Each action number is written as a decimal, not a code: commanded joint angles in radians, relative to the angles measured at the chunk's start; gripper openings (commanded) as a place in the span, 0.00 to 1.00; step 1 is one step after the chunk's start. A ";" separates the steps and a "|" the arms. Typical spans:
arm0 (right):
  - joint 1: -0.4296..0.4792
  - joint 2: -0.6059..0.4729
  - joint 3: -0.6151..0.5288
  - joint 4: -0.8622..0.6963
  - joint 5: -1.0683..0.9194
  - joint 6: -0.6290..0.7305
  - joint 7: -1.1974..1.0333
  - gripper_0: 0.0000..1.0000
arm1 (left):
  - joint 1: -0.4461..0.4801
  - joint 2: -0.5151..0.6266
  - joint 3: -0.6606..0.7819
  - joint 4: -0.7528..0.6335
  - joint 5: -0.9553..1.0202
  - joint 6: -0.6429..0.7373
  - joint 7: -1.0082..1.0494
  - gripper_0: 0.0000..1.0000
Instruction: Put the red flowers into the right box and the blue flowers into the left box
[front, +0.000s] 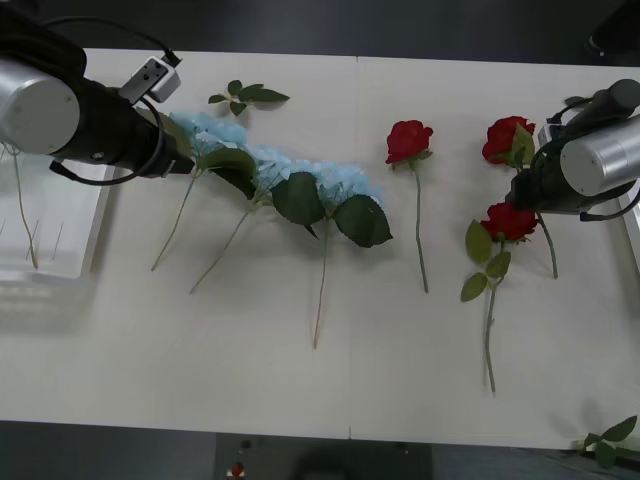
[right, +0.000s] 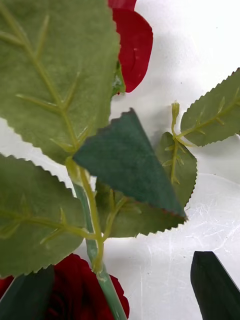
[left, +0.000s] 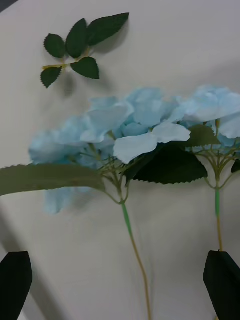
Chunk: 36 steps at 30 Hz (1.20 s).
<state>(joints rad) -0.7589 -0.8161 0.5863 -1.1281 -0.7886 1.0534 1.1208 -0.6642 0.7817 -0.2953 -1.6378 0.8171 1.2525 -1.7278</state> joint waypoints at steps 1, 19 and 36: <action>-0.036 0.006 -0.008 -0.004 0.009 -0.003 -0.049 0.56 | -0.035 -0.064 0.007 0.053 -0.030 -0.015 -0.041 1.00; -0.034 0.005 -0.005 -0.001 0.012 -0.001 -0.047 0.00 | -0.051 -0.145 -0.105 0.288 -0.121 -0.266 -0.027 1.00; -0.304 -0.282 -0.062 -0.154 -0.324 0.419 -0.022 0.00 | 0.008 -0.134 -0.102 0.351 -0.119 -0.373 0.027 1.00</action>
<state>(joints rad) -0.9479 -1.0097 0.5333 -1.2570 -1.0602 1.4358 1.1208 -0.6599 0.6254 -0.4088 -1.2717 0.7026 0.8971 -1.7273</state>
